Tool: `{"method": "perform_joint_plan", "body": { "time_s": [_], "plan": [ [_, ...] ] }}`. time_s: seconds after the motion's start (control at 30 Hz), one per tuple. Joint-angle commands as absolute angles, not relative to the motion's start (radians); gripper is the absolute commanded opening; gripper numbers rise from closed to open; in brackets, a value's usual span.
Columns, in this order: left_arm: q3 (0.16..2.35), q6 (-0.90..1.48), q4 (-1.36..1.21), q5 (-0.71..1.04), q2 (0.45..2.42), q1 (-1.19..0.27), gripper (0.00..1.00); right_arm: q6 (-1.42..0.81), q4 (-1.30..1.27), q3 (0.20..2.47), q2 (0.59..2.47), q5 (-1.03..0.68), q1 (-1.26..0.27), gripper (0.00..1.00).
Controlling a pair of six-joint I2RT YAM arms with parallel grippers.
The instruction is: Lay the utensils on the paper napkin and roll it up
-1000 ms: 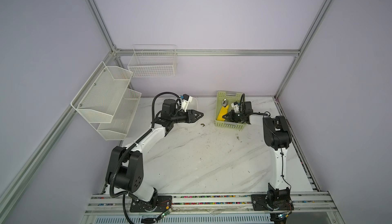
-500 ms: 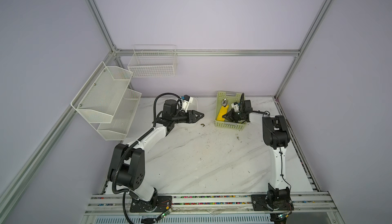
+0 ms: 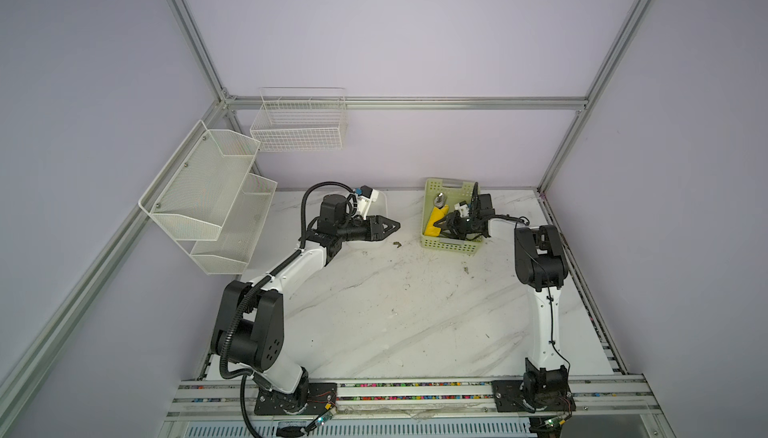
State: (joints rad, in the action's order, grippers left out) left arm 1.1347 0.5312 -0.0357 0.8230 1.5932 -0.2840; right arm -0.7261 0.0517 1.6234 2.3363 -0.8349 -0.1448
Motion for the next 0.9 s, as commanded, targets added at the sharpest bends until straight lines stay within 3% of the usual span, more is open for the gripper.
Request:
{"method": "perform_joint_plan", "body": {
  "time_s": [0.0, 0.37, 0.43, 0.53, 0.87],
  "plan": [
    [1.204, 0.519, -0.047, 0.838, 1.566, -0.288, 0.47, -0.749, 0.134, 1.621, 2.338, -0.802, -0.134, 0.46],
    [1.212, 0.514, -0.031, 0.836, 1.560, -0.289, 0.47, -0.750, 0.193, 1.637, 2.277, -0.727, -0.135, 0.59],
    [1.214, 0.510, -0.023, 0.833, 1.560, -0.288, 0.47, -0.748, 0.192, 1.633, 2.275, -0.729, -0.134, 0.58],
    [1.215, 0.508, -0.019, 0.832, 1.559, -0.288, 0.47, -0.746, 0.199, 1.634, 2.279, -0.724, -0.134, 0.48],
    [1.217, 0.511, -0.016, 0.831, 1.564, -0.288, 0.47, -0.718, 0.162, 1.660, 2.343, -0.751, -0.136, 0.49]
  ]
}}
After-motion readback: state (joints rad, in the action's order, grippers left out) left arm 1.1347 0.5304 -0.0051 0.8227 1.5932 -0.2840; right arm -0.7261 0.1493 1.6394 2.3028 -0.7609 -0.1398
